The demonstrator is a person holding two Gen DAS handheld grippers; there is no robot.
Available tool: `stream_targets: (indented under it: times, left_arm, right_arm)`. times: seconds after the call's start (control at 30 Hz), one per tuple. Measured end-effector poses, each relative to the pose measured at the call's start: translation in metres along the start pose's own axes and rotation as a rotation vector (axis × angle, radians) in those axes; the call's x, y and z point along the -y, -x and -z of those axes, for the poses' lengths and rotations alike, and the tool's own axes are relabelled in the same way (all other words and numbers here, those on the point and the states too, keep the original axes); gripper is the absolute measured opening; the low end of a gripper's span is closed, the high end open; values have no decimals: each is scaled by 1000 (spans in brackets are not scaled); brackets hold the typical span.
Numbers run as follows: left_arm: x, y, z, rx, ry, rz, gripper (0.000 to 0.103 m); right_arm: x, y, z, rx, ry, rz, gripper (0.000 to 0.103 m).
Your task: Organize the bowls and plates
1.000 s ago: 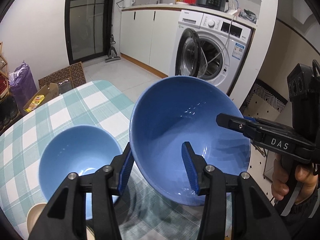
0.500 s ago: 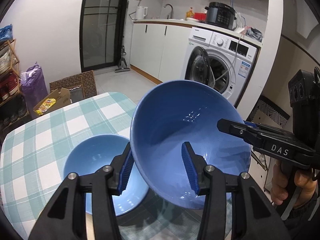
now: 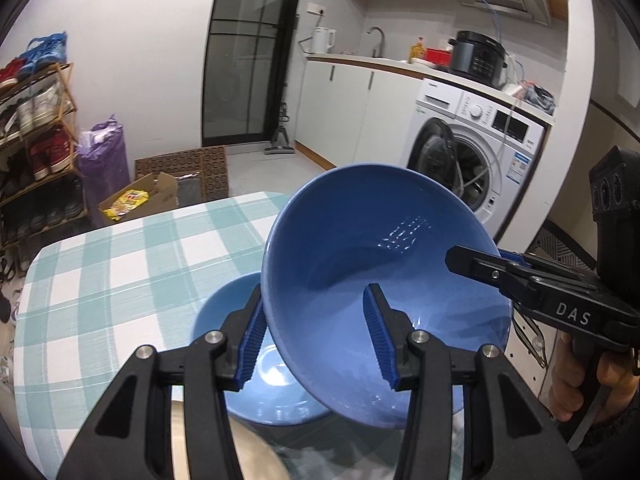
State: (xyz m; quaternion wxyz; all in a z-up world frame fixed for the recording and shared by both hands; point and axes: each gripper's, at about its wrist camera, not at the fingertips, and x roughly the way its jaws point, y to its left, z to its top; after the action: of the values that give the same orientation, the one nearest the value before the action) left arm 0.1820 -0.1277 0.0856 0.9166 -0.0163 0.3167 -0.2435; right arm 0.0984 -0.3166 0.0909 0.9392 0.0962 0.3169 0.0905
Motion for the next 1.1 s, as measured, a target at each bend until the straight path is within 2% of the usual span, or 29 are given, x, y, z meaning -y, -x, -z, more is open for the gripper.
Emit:
stream_targets:
  times: [0.53,1.1]
  left_arm:
    - [-42,3,14,-2,70,-66,47]
    - [-61,-12,25,-44,102,-97,47]
  right_arm:
    - [-48,-45,2,-53,61,-49,35]
    - [-54,-75,10,-102,72,-62,35]
